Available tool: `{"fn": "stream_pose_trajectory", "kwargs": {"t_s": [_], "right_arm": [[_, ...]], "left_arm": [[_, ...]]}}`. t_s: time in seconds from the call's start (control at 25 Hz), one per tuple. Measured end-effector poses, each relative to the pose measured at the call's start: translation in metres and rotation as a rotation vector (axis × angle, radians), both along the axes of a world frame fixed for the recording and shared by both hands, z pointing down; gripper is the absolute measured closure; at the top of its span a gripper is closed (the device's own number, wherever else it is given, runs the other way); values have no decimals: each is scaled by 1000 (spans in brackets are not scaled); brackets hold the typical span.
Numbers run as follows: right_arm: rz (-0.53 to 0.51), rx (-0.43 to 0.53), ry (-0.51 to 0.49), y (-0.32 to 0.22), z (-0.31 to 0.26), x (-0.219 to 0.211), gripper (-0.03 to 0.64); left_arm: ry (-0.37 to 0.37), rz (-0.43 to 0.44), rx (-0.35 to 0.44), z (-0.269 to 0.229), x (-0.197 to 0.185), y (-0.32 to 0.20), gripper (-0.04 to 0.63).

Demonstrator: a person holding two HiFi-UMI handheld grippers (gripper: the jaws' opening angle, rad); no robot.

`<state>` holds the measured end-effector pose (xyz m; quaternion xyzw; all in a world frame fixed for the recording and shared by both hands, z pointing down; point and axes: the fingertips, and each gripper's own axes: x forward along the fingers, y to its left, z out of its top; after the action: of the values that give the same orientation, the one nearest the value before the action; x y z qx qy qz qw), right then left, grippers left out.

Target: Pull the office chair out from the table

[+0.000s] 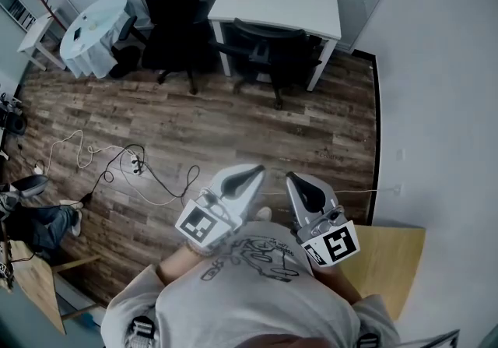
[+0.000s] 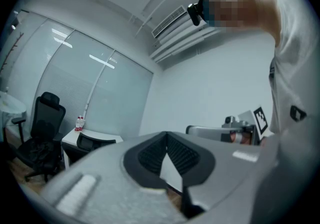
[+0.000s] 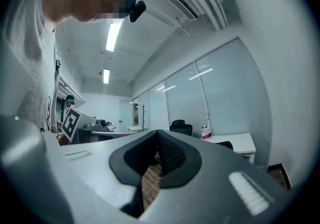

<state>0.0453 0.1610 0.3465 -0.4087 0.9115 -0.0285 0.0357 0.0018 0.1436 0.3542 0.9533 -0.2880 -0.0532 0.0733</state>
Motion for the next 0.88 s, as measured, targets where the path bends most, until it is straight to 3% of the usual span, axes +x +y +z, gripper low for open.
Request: {"fn": "stream_pose_trajectory", "kwargs": {"t_s": [0.4,0.88], "right_arm": [[-16,-23,11,4,11,34,611],[-45,-28,10,-2,20,37,611]], "left_arm": [[-5,-6,-11,8,36,4,594],[-22,-48,-21,17,35,-4,594]]}}
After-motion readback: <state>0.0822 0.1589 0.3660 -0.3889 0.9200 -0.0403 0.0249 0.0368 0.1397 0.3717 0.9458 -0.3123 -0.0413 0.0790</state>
